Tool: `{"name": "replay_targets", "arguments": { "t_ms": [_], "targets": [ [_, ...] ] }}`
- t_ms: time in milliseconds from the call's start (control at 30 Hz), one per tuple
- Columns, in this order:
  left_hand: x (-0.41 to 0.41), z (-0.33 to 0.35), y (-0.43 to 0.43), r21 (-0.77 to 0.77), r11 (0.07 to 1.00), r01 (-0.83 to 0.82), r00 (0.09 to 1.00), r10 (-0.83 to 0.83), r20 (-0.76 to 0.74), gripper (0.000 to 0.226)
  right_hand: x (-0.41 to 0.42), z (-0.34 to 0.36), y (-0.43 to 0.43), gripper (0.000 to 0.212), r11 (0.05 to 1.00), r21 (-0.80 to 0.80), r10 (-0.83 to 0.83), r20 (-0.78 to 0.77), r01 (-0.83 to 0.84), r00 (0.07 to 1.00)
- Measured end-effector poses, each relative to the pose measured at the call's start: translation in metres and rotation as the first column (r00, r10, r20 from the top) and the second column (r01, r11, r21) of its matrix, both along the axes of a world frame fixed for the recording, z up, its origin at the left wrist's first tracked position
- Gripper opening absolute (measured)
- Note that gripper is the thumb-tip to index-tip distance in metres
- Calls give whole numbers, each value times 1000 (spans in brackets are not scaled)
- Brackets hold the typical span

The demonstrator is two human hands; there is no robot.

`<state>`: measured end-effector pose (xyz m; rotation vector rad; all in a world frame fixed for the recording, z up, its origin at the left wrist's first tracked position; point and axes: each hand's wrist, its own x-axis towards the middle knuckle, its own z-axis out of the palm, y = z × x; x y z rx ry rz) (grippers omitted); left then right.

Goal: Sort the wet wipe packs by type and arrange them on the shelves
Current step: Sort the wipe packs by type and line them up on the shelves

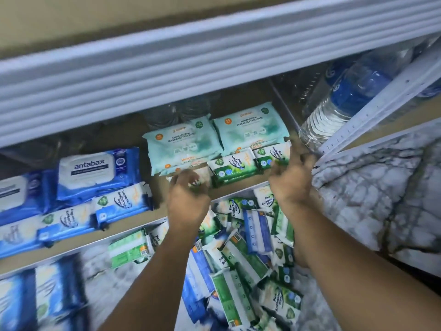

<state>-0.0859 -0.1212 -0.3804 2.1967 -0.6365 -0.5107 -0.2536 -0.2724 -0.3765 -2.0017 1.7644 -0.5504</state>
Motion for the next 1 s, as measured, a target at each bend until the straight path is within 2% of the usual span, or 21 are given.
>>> {"name": "replay_targets", "arguments": {
  "t_ms": [33, 100, 167, 267, 400, 500, 567, 667, 767, 900, 1000],
  "targets": [
    [-2, 1, 18, 15, 1000, -4, 1000, 4, 7, 7, -2, 8, 13, 55, 1000, 11, 1, -55, 0, 998],
    [-8, -1, 55, 37, 999, -17, 1000, 18, -26, 12, -7, 17, 45, 43, 1000, -2, 23, -164, -23, 986],
    [-16, 0, 89, 80, 996, -39, 998, 43, -54, 21, -11, 16, 78, 34, 999, 34, 22, -59, -21, 998],
    [-36, 17, 134, 185, 983, -15, 987, 44, -154, 28, -24, 9, 132, 24, 971, 232, -78, 112, 50, 991],
    [-74, 25, 187, 183, 980, 78, 954, -20, -300, 18, -62, 16, 198, 33, 908, 418, -76, 116, 21, 990],
    [-95, 31, 207, 206, 961, 186, 918, -95, -385, 11, -95, 20, 230, 40, 821, 571, 9, 15, -16, 1000],
    [-106, 36, 211, 225, 944, 241, 901, -131, -413, 17, -114, 17, 241, 46, 790, 612, 48, -32, -18, 998],
    [-116, 38, 210, 258, 909, 329, 880, -196, -433, 28, -131, 17, 245, 51, 772, 634, 117, -72, -45, 990],
    [-122, 38, 207, 280, 872, 400, 860, -252, -444, 34, -141, 9, 238, 51, 766, 642, 75, -85, -3, 994],
    [-133, 35, 195, 288, 864, 412, 855, -258, -449, 49, -161, -26, 223, 60, 772, 628, 33, -186, 93, 982],
    [-143, 27, 183, 325, 871, 369, 886, -223, -407, 57, -156, -20, 220, 64, 787, 613, 98, -240, 72, 966]
  ]
}}
